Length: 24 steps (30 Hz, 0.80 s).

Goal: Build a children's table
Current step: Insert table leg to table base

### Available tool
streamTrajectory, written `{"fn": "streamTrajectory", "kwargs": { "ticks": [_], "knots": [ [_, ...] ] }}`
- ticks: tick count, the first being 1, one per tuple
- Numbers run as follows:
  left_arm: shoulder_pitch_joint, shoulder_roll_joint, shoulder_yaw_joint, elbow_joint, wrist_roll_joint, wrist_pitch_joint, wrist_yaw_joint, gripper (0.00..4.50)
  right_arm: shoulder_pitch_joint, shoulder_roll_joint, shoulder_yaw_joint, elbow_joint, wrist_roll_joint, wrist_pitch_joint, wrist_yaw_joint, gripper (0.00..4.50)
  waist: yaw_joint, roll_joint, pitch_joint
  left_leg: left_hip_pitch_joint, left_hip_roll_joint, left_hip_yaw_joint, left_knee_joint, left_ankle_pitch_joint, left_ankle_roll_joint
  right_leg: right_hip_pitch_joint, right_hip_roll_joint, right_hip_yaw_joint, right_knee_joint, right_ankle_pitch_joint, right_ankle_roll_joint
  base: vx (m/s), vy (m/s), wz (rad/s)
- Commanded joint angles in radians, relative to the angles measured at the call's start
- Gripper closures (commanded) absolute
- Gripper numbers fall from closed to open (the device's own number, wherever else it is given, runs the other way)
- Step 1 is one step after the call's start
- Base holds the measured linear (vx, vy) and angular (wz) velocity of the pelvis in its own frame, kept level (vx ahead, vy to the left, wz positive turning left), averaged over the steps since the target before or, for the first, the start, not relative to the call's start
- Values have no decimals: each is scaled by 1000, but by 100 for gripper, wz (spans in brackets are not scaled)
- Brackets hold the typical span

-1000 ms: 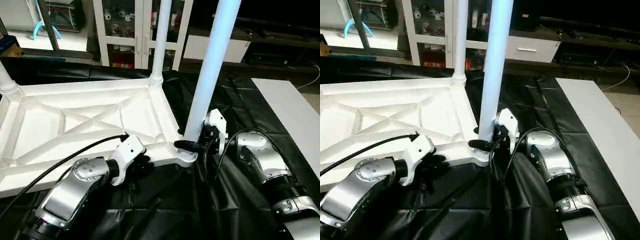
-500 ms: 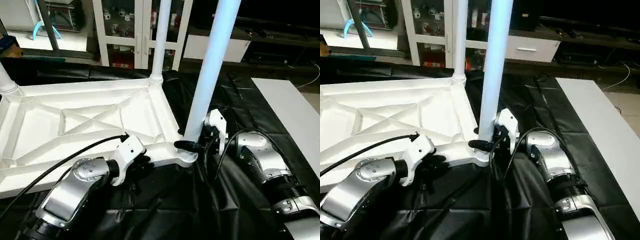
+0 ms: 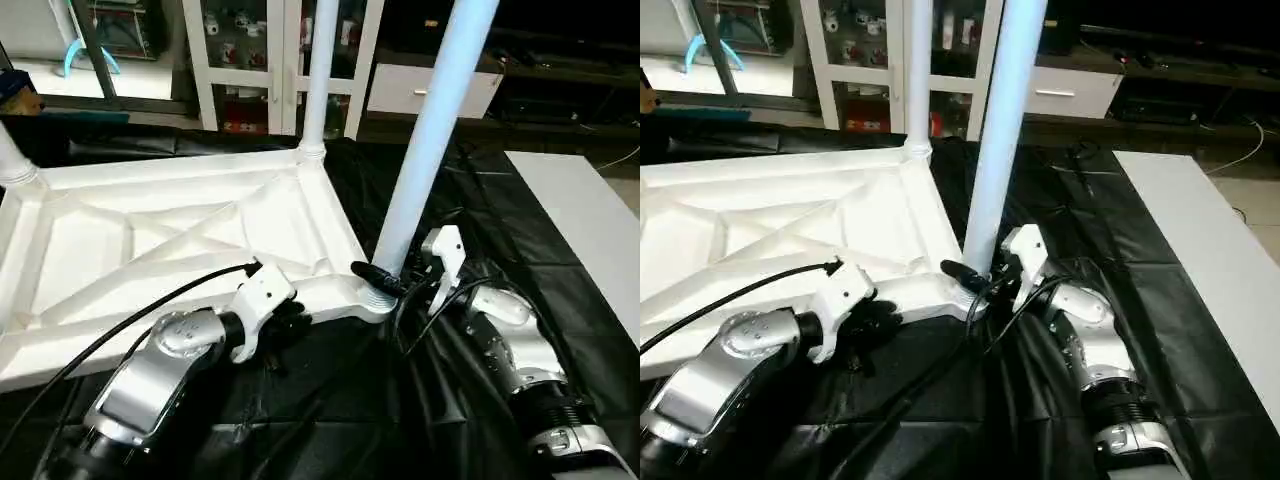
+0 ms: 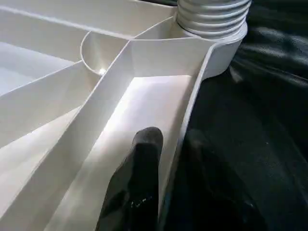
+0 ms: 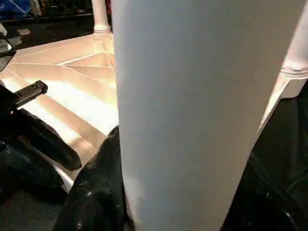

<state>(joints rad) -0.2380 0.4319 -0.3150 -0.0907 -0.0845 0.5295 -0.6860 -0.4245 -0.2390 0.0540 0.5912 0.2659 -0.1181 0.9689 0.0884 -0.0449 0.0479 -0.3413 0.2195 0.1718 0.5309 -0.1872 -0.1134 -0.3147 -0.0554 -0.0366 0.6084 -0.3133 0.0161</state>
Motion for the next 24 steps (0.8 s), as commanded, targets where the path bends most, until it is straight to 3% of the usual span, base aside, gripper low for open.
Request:
{"fn": "streamTrajectory", "kwargs": {
  "ticks": [1,4,5,9,12,13,16,17,19,24],
  "knots": [
    [-14,-14,-14,37,18,-12,16,392,87,-22,48,142,-88,72,-8,261,-13,26,-16,3,18,-2,-50,-117,5,-5,-51,39,-69,277,-152,0,0,0],
    [-23,-25,-14,48,25,-13,20,392,94,-22,46,145,-90,52,-37,261,-13,25,-15,6,18,-2,-51,-141,-3,-6,-52,37,-70,260,-150,0,0,0],
    [-25,-35,-14,49,26,-5,29,392,101,-12,29,149,-87,38,-82,261,-13,20,-12,5,19,-2,-53,-155,-3,-6,-53,38,-72,225,-149,0,0,0],
    [-22,-56,-2,48,29,25,72,392,103,22,0,156,-92,5,-188,261,-15,21,-8,4,24,-5,-62,-217,-15,-11,-59,41,-79,82,-150,0,0,0],
    [-25,-84,11,51,36,55,120,392,87,56,-18,167,-92,-8,-254,261,-21,20,-7,2,25,-5,-64,-227,-17,-14,-61,43,-80,46,-156,0,0,0],
    [-26,-107,22,53,41,72,152,392,70,81,-25,177,-96,-22,-306,261,-23,15,-9,2,24,-5,-63,-215,-18,-13,-60,43,-81,50,-157,0,0,0],
    [-31,-141,40,58,52,93,197,392,50,103,-29,189,-107,-36,-376,261,-32,16,-14,-1,21,-4,-56,-162,-12,-8,-59,43,-73,128,-164,0,0,0],
    [-38,-165,53,61,63,115,234,392,41,112,-28,201,-118,-40,-419,261,-35,13,-21,-4,17,-4,-45,-79,-1,1,-53,41,-62,261,-160,0,0,0],
    [-46,-183,62,67,71,125,264,392,33,119,-26,214,-129,-50,-451,261,-37,14,-23,-7,12,-4,-36,-10,15,2,-48,36,-53,392,-156,0,0,0],
    [-65,-230,78,82,99,144,344,392,9,156,-35,239,-159,-99,-557,261,-45,15,-22,-7,13,-5,-37,-61,0,3,-52,34,-55,353,-155,0,0,0]
  ]
}}
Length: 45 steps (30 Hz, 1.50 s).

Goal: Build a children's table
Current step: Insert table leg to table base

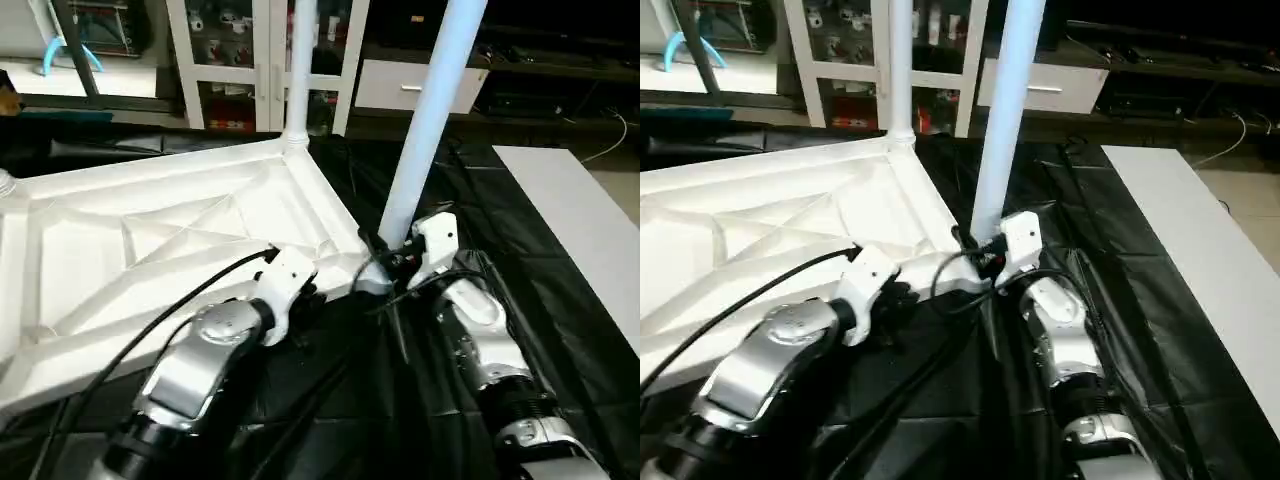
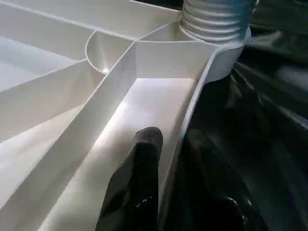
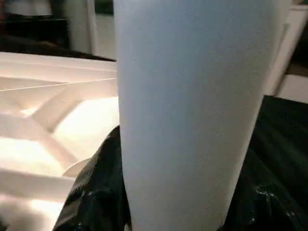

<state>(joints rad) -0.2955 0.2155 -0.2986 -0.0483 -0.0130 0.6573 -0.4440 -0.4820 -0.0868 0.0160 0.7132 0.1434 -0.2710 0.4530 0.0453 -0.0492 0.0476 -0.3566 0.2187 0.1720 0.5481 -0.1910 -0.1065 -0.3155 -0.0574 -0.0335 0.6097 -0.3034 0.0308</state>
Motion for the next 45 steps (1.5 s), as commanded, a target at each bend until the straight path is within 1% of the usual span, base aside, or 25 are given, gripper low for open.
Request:
{"fn": "streamTrajectory", "kwargs": {
  "ticks": [1,2,7,8,9,14,16,17,20,23,26,28,30,31,32,33,34,35,36,39,40,41,42,43,45],
  "knots": [
    [-9,-17,63,41,33,17,112,392,64,12,-3,120,-34,53,-55,261,-3,20,-22,9,14,-6,-55,-64,-8,4,-49,31,-57,335,-167,0,0,0],
    [-9,-21,64,42,37,21,121,392,63,19,-8,120,-29,50,-62,261,-5,20,-21,9,15,-5,-55,-85,-8,3,-50,32,-59,312,-160,0,0,0],
    [-19,-43,85,52,55,23,169,392,57,57,-34,123,2,17,-86,261,-7,20,-23,8,16,-5,-54,-84,-3,2,-52,33,-57,319,-158,0,0,0],
    [-21,-46,87,52,56,22,175,392,54,71,-46,126,22,17,-77,261,-6,18,-28,8,16,-6,-50,-66,1,7,-50,33,-54,348,-157,0,0,0],
    [-22,-47,86,50,55,24,177,392,49,89,-52,131,40,16,-65,261,-5,21,-28,8,16,-6,-50,-59,3,5,-51,32,-52,362,-159,0,0,0],
    [-19,-49,86,50,58,18,176,392,40,107,-51,134,37,9,-61,261,-7,24,-35,6,15,-8,-43,-23,13,9,-51,29,-45,433,-169,0,0,0],
    [-20,-39,76,52,52,7,155,392,38,106,-61,135,36,2,-57,261,-6,24,-38,5,14,-7,-39,-1,17,11,-50,28,-40,473,-171,0,0,0],
    [-18,-34,73,51,51,5,148,392,38,104,-66,130,42,5,-48,261,-5,26,-40,4,13,-7,-37,6,20,12,-50,28,-38,491,-171,0,0,0],
    [-14,-24,70,47,46,-1,133,392,39,101,-82,120,62,19,-16,261,-5,25,-41,4,12,-8,-36,9,23,14,-49,27,-36,514,-171,0,0,0],
    [-9,-18,71,43,43,-4,129,392,43,91,-75,101,69,36,34,261,-4,28,-45,4,11,-8,-32,26,23,16,-48,25,-31,550,-175,0,0,0],
    [-9,-13,65,44,40,-18,115,392,49,82,-58,82,70,49,88,261,-5,28,-45,5,12,-9,-32,12,28,17,-48,24,-32,550,-176,0,0,0],
    [7,41,11,23,9,-67,-14,392,70,55,-21,-7,120,150,263,261,-3,23,-44,3,11,-9,-30,16,37,20,-46,25,-32,554,-174,0,0,0],
    [22,81,-16,6,-7,-99,-89,392,80,33,-10,-54,153,215,336,261,1,24,-45,1,8,-9,-27,29,54,24,-46,26,-30,592,-166,0,0,0],
    [26,89,-20,1,-10,-102,-102,392,82,28,-9,-65,163,231,350,261,2,25,-47,1,10,-9,-26,45,59,22,-47,25,-26,615,-165,0,0,0],
    [38,124,-25,-15,-19,-108,-143,392,92,-29,-6,-114,202,304,443,261,3,23,-45,4,10,-8,-26,50,56,20,-45,23,-26,614,-167,0,0,0],
    [49,155,-29,-30,-31,-128,-189,392,101,-70,0,-143,224,351,512,261,3,23,-45,4,10,-8,-26,50,56,20,-45,23,-26,614,-167,0,0,0],
    [56,175,-31,-39,-40,-144,-222,393,105,-95,5,-155,234,379,551,261,5,21,-46,4,11,-10,-22,54,64,25,-38,20,-25,617,-164,0,0,0],
    [61,192,-34,-48,-50,-161,-252,393,109,-118,11,-162,240,406,583,261,6,20,-41,3,11,-9,-23,50,66,21,-40,21,-24,612,-166,0,0,0],
    [61,192,-34,-48,-50,-161,-252,393,109,-118,11,-162,240,406,583,261,8,23,-43,4,12,-8,-24,49,64,19,-42,21,-24,596,-173,0,0,0],
    [79,243,-47,-75,-69,-181,-327,393,132,-232,52,-174,211,489,717,261,11,14,-43,7,13,-6,-24,49,59,20,-42,21,-26,556,-186,0,0,0],
    [80,245,-48,-73,-69,-184,-327,393,137,-245,54,-175,206,498,733,261,14,15,-42,8,14,-6,-24,36,64,19,-43,22,-28,529,-192,0,0,0],
    [80,245,-47,-71,-70,-187,-327,393,140,-252,54,-178,203,504,743,261,18,17,-39,12,18,-3,-26,15,65,11,-48,24,-31,479,-204,0,0,0],
    [80,246,-46,-66,-68,-191,-326,393,143,-258,55,-180,199,511,746,261,18,14,-38,10,18,-4,-27,18,64,13,-49,25,-31,472,-208,0,0,0],
    [79,246,-45,-63,-67,-194,-324,393,144,-260,55,-180,197,512,744,261,20,15,-39,10,18,-4,-28,20,62,13,-50,25,-30,466,-212,0,0,0],
    [79,240,-40,-52,-55,-188,-301,393,145,-251,53,-164,188,499,719,261,19,11,-41,10,19,-4,-29,8,57,13,-51,25,-32,437,-223,0,0,0]
  ]
}}
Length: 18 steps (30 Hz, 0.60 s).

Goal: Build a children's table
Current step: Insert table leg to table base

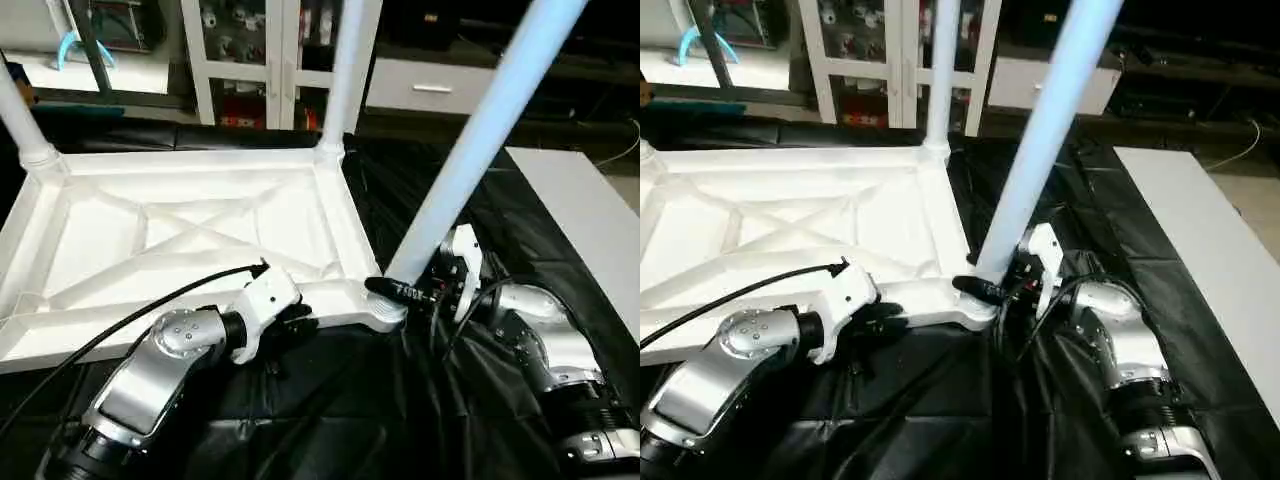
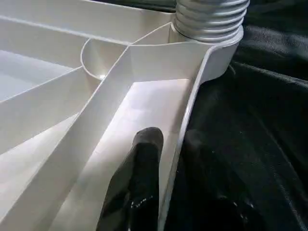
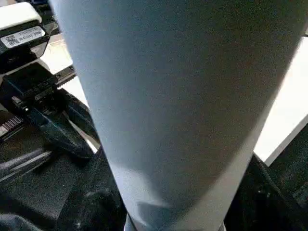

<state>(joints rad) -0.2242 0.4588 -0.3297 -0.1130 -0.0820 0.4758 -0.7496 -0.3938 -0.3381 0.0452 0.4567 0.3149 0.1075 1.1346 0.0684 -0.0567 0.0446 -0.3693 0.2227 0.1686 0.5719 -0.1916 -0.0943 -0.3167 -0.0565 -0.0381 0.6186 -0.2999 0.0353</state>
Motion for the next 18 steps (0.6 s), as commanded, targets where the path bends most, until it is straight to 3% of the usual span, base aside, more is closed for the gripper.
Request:
{"fn": "streamTrajectory", "kwargs": {
  "ticks": [1,4,8,9,11,12,14,18],
  "knots": [
    [6,-8,-6,16,18,0,17,393,55,12,21,107,5,100,10,261,-4,18,-36,21,14,0,-53,5,45,13,-53,31,-41,419,-232,0,0,0],
    [-1,-32,5,22,24,29,56,393,56,52,4,138,-14,60,-75,261,-5,17,-34,21,15,2,-55,-17,42,12,-57,34,-44,382,-240,0,0,0],
    [-16,-76,20,36,40,80,132,393,49,104,-16,185,-48,8,-214,261,-10,19,-30,23,18,-1,-63,-79,11,6,-62,35,-50,279,-241,0,0,0],
    [-29,-113,34,54,49,112,187,393,36,132,-24,211,-62,-9,-281,261,-14,26,-30,22,18,-2,-66,-95,-1,5,-63,35,-50,245,-244,0,0,0],
    [-53,-184,64,85,61,181,288,393,7,177,-30,262,-110,-52,-423,261,-22,21,-25,20,18,-3,-70,-108,-22,6,-64,36,-54,196,-252,0,0,0],
    [-71,-242,94,107,63,219,359,393,-23,211,-48,305,-126,-62,-534,261,-25,28,-27,23,17,-3,-72,-122,-36,5,-65,36,-56,160,-254,0,0,0],
    [-93,-314,134,131,59,255,436,393,-64,244,-72,360,-153,-76,-696,261,-33,24,-26,23,16,-3,-71,-130,-46,4,-67,38,-61,129,-259,0,0,0],
    [-136,-406,175,167,42,245,515,393,-128,310,-134,448,-129,-92,-894,261,-33,24,-32,21,12,-2,-63,-94,-26,7,-63,42,-57,212,-235,0,0,0]
  ]
}}
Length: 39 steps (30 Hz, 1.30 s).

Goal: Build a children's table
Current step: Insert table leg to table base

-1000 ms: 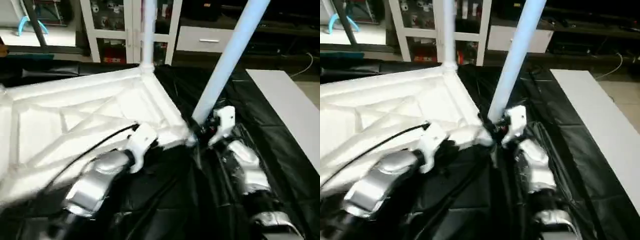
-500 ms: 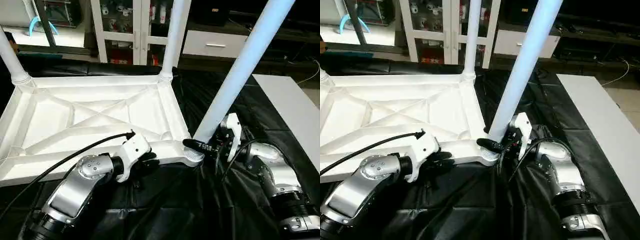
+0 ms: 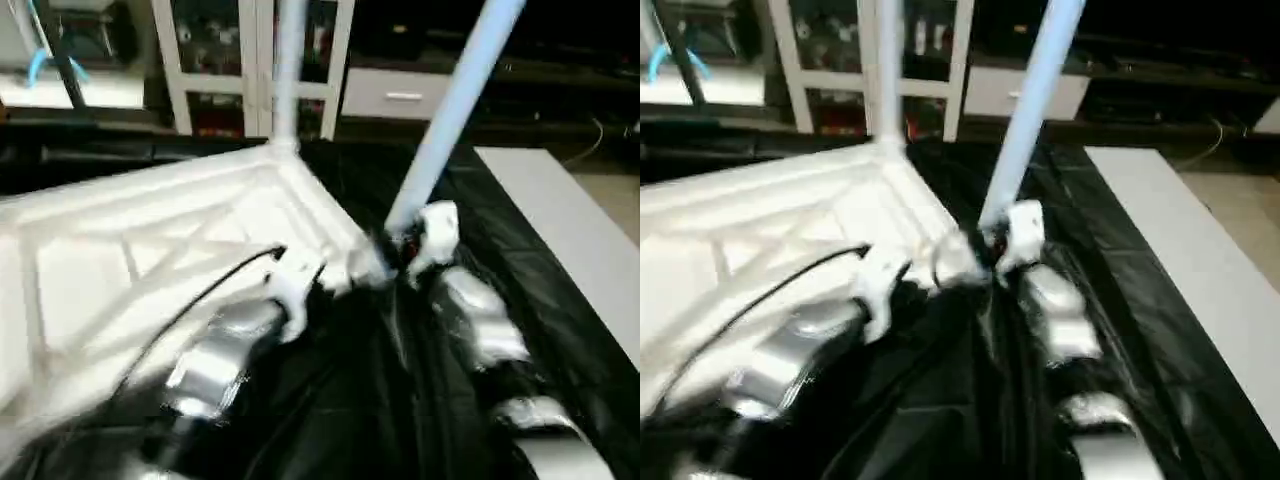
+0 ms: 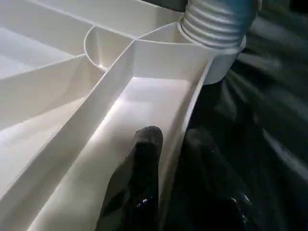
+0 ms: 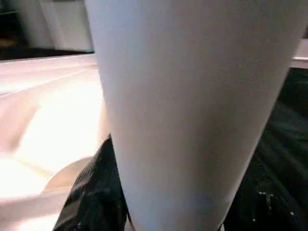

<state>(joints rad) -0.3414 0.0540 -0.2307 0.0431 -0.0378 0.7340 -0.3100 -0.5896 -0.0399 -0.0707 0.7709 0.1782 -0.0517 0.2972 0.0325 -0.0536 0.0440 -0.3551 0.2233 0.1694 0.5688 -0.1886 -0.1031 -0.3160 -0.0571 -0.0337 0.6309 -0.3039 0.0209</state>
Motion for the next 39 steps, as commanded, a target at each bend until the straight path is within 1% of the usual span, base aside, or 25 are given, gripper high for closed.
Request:
{"fn": "streamTrajectory", "kwargs": {
  "ticks": [1,2,3,6,8,10,11,13,15,18,19,21,22,23,26,27,28,29,32,33,34,36,37,38,39],
  "knots": [
    [-32,-10,76,24,0,-20,80,393,47,33,-23,155,6,59,-90,261,7,22,-37,7,8,-5,-57,-70,-10,9,-57,35,-65,276,-204,0,0,0],
    [-38,-11,76,29,3,-21,81,393,34,45,-20,163,3,49,-92,261,6,20,-36,6,8,-4,-57,-64,-7,8,-56,35,-64,296,-200,0,0,0],
    [-38,-11,76,29,3,-21,81,393,34,45,-20,163,3,49,-92,261,6,22,-37,6,8,-5,-57,-55,-5,9,-55,33,-62,323,-190,0,0,0],
    [-47,-6,86,30,18,-8,87,393,1,71,-25,186,2,2,-68,261,4,20,-38,5,8,-5,-55,-55,2,10,-54,31,-60,358,-181,0,0,0],
    [-43,-4,104,29,20,-2,100,393,-18,85,-16,188,10,-33,4,261,4,20,-40,3,9,-5,-54,-50,10,10,-53,30,-57,384,-182,0,0,0],
    [-44,-4,106,32,18,-4,106,393,-22,86,-13,192,9,-36,14,261,3,21,-42,2,9,-5,-52,-37,13,12,-53,30,-55,404,-184,0,0,0],
    [-46,-3,107,37,15,-6,113,393,-23,83,-1,192,0,-47,27,261,3,19,-44,1,9,-4,-50,-16,18,10,-50,29,-52,445,-184,0,0,0],
    [-49,-2,108,39,12,-7,117,393,-24,83,2,192,-2,-60,37,261,3,18,-42,1,8,-3,-51,-30,18,8,-51,29,-54,433,-184,0,0,0],
    [-49,-1,108,39,12,-7,117,393,-23,83,3,188,-2,-65,46,191,4,17,-42,1,9,-2,-51,-45,19,9,-52,31,-55,414,-186,0,0,0],
    [-49,0,107,36,13,-8,114,393,-24,83,8,172,-2,-71,90,184,1,17,-42,-3,9,-3,-52,-51,32,10,-53,30,-55,415,-191,0,0,0],
    [-50,0,107,36,13,-8,114,393,-24,83,8,170,-1,-72,93,170,1,17,-42,-3,9,-3,-52,-51,32,10,-53,30,-55,415,-191,0,0,0],
    [-49,0,105,35,13,-9,111,393,-22,78,19,147,-8,-73,114,147,-1,16,-47,-6,7,-2,-46,-2,54,15,-52,31,-48,479,-206,0,0,0],
    [-48,0,103,34,13,-10,109,393,-18,74,27,131,-14,-79,126,145,-2,18,-47,-5,7,-2,-45,8,59,14,-52,31,-47,495,-210,0,0,0],
    [-48,1,100,34,12,-10,108,394,-12,70,32,110,-12,-80,142,145,-2,17,-47,-5,6,-1,-42,28,71,15,-50,31,-45,520,-215,0,0,0],
    [-48,8,95,34,12,-16,99,399,18,55,39,20,17,-43,204,145,0,19,-48,-7,4,-1,-37,74,98,19,-49,30,-40,589,-219,0,0,0],
    [-47,10,93,33,13,-18,98,401,25,52,40,3,22,-36,215,145,0,15,-51,-7,5,-1,-35,89,105,20,-49,30,-37,618,-218,0,0,0],
    [-45,14,90,32,13,-22,90,401,37,47,42,-28,33,-21,231,145,1,15,-52,-7,4,-1,-35,99,107,22,-48,29,-35,630,-219,0,0,0],
    [-38,26,81,25,12,-31,68,402,66,32,50,-90,45,9,256,145,4,14,-56,-7,4,-1,-30,137,116,23,-46,28,-31,682,-218,0,0,0],
    [-15,69,44,9,5,-67,-10,407,123,-16,70,-207,39,50,279,145,15,14,-60,-7,2,-3,-22,211,125,24,-41,24,-22,766,-197,0,0,0],
    [-10,80,36,5,5,-70,-24,409,131,-25,71,-223,36,54,280,145,18,15,-59,-8,3,-3,-22,212,121,23,-42,24,-21,771,-191,0,0,0],
    [13,127,1,-9,5,-99,-89,409,166,-68,74,-288,28,78,291,145,19,14,-59,-7,2,-3,-23,206,110,22,-41,23,-21,759,-186,0,0,0],
    [48,202,-49,-42,-7,-143,-204,435,218,-147,74,-376,36,102,365,145,24,14,-57,-8,0,-2,-22,199,82,24,-34,23,-20,755,-149,0,0,0],
    [48,202,-49,-42,-7,-143,-204,435,218,-147,74,-376,36,102,365,145,26,14,-57,-8,-3,-2,-21,190,77,25,-32,23,-22,753,-141,0,0,0],
    [75,260,-70,-70,-25,-180,-293,441,273,-243,80,-469,82,168,502,127,25,13,-56,-10,-5,1,-23,177,68,23,-32,24,-20,759,-135,0,0,0],
    [81,273,-74,-77,-29,-188,-313,442,285,-266,83,-490,90,184,533,116,29,13,-55,-8,-7,0,-23,157,70,26,-30,23,-26,747,-126,0,0,0]
  ]
}}
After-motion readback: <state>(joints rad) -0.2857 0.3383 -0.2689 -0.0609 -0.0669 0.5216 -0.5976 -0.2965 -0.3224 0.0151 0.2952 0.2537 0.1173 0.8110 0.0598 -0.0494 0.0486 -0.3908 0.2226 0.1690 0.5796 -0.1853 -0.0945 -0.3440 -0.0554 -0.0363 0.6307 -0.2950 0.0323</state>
